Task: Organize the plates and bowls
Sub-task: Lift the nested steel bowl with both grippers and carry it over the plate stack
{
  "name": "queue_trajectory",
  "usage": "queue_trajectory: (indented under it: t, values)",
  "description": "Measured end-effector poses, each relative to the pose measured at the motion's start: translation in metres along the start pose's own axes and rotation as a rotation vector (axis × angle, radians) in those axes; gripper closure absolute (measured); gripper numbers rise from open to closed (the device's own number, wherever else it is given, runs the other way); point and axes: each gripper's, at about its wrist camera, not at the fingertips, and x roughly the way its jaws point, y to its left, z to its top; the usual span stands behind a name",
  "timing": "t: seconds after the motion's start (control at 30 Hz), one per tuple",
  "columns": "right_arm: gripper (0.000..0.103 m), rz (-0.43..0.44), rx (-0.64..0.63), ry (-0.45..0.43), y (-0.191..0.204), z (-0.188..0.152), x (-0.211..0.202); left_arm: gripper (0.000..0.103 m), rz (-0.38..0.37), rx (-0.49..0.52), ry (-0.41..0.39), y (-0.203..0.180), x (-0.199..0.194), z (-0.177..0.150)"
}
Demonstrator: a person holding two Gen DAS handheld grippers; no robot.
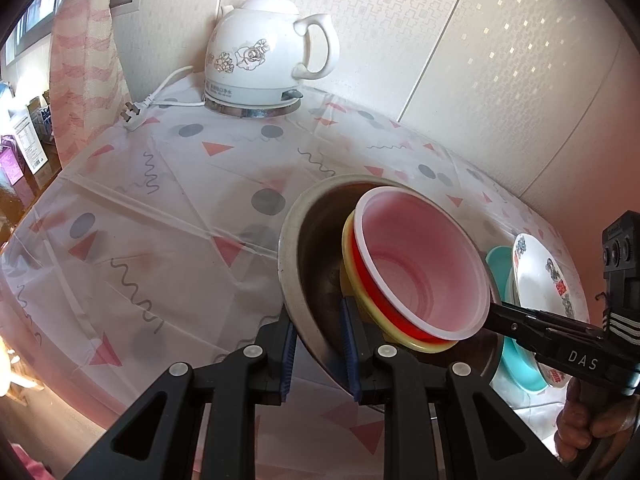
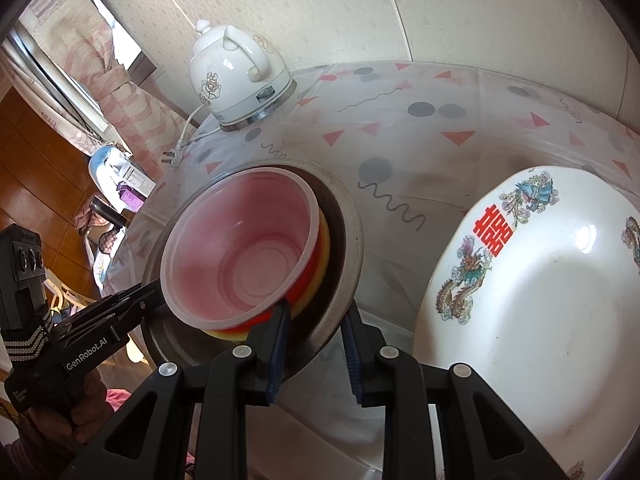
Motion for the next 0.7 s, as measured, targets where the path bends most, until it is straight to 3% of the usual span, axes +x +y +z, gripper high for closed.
queue_trajectory:
  t: [0.43,0.5,0.7]
  values:
    - [0.078,-0.048,-0.017,0.0,-0.001,0.006,0.009,0.084,0.009,0.0,0.013,0.011,0.014,0.009]
    - [0.083,-0.038,-0.039,0.001,0.001,0.006,0.009,0.086,0.001,0.008,0.009,0.011,0.014,0.008]
    - [0.083,-0.037,-0.06,-0.01,0.003,0.001,0.003,0.086,-0.025,0.011,-0.006,0.01,0.005,0.003]
